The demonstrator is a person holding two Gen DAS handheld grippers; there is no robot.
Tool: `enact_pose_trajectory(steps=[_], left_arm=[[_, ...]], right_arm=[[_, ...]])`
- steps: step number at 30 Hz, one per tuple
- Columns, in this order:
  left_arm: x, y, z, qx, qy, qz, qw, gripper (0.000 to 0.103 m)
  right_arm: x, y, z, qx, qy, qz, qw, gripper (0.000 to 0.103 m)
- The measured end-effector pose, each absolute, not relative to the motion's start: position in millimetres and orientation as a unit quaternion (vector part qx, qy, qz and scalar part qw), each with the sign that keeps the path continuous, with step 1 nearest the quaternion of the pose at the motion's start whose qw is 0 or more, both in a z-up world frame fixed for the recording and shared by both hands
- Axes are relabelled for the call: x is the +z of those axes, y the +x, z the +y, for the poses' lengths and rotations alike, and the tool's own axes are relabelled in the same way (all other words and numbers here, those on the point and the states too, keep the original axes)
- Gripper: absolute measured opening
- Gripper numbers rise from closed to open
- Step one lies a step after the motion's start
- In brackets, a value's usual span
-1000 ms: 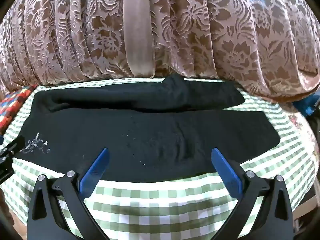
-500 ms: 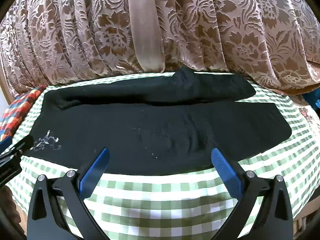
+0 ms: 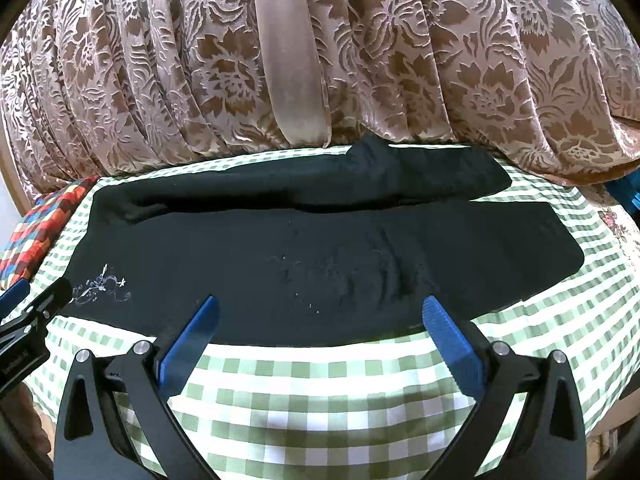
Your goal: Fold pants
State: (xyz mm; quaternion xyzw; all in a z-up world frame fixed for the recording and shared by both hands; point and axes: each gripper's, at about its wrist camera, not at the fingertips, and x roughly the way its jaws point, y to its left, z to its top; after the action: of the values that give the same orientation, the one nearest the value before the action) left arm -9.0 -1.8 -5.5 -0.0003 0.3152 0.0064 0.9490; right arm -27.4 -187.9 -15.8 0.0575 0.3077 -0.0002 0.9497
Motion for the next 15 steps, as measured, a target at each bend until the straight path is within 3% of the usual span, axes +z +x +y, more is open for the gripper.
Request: enact_pose_trajectory(steps=[15], left_arm=[[-11.7,-5.4,-5.0,0.0,0.0,0.326,0.945,0.1]], right_arm=[[-22.9,-24.7,-191.3,0.003,0.064,0.316,0.947,0.101]])
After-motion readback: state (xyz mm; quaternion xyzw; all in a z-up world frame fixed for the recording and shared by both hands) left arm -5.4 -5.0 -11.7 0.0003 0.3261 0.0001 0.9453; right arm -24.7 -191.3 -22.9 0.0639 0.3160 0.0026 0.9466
